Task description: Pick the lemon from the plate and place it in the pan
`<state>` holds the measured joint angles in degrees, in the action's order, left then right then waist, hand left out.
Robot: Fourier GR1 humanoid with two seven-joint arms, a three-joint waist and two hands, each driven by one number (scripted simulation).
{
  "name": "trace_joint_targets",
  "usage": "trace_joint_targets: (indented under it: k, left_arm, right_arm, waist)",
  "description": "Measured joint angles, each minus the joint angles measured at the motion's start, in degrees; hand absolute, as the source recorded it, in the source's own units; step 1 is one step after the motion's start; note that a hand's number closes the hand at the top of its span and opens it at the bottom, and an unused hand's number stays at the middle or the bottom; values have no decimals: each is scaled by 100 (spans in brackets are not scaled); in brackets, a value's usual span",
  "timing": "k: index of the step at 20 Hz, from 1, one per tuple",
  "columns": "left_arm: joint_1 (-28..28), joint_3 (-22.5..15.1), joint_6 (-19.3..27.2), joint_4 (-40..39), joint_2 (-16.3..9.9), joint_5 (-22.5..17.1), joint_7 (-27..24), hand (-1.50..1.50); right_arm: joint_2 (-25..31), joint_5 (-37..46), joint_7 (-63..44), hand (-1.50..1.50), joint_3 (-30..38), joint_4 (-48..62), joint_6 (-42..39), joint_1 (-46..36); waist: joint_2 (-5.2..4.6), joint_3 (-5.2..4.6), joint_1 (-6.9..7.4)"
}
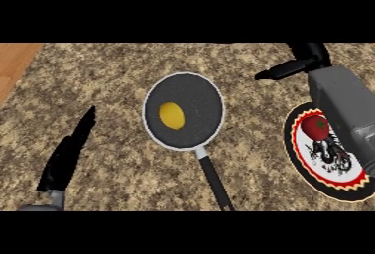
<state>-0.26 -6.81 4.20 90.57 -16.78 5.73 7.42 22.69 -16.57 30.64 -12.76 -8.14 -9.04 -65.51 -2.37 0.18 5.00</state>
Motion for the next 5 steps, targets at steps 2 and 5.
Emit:
trace_joint_targets:
  k: [2,5]
  left_arm:
    - [-37,-38,-12,50,24,12,30,0]
    - [11,-35,-20,35,19,31,-2,0]
  right_arm:
    - [213,25,47,-150,11,89,-211,-51]
    - [452,74,184,-150,9,199,-501,-37]
  waist:
    - [-9,3,26]
    - [-12,4,48]
